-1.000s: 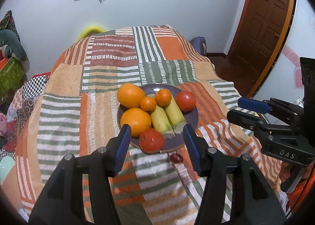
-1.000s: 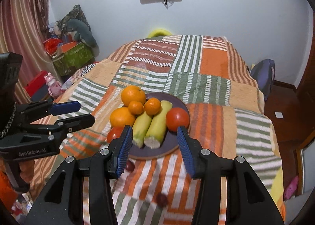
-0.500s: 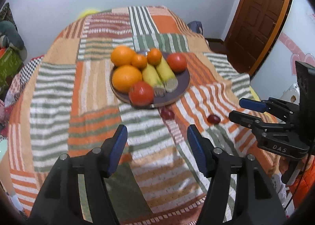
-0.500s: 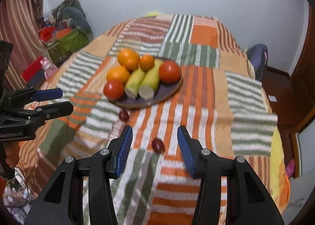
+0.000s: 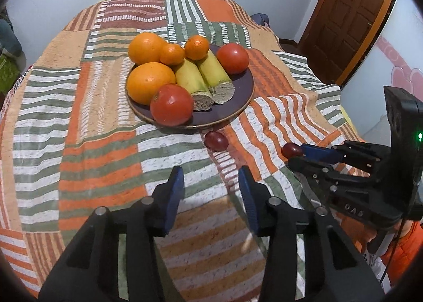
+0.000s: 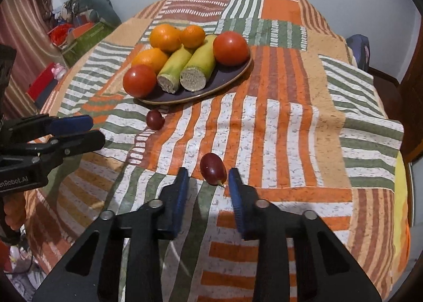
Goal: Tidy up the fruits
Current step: 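Withdraw both tools and reach the right tool toward a dark red grape, then pinch the grape with the right tool while the left tool grasps another grape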
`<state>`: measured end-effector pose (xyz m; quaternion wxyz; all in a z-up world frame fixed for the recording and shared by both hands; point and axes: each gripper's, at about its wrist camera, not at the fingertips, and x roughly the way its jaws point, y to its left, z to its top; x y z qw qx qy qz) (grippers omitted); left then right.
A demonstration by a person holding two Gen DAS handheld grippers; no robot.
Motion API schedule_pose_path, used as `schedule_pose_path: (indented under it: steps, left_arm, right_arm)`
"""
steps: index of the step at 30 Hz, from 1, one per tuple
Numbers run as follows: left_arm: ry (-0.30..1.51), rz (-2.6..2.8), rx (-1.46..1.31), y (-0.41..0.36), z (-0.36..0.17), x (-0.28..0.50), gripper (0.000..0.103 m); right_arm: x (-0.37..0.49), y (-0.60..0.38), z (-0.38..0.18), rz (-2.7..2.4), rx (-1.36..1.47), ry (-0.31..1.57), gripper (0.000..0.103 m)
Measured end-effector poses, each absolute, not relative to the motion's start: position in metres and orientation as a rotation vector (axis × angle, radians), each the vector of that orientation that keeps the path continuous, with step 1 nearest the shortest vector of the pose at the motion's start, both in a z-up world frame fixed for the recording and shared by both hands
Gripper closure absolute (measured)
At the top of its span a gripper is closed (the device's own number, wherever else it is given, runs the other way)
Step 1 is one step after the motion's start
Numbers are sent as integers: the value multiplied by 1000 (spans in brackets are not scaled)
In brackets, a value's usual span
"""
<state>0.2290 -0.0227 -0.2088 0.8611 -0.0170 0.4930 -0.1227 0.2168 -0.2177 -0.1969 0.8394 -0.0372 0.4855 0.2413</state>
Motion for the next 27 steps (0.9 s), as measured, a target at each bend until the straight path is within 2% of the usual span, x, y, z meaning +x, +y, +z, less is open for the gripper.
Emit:
schedule_pose_path:
  steps: [4,10,13,27]
  left_arm:
    - [1039,-261,-33,-27,-214,241,64]
    - [1054,-263,-29,-35,-223,260,64]
    - [1071,-273,-25,-39,-231,268,72]
    - [1072,-247,12,-46,-247,277,78]
  right_arm:
    - [218,-221,-198,512,-80,1017,84]
    - [221,-229,-194,526,-46,1002,84]
    - [221,-233,-189,531,-29,989,84]
    - [228,-239,-181,540,-11,947,84]
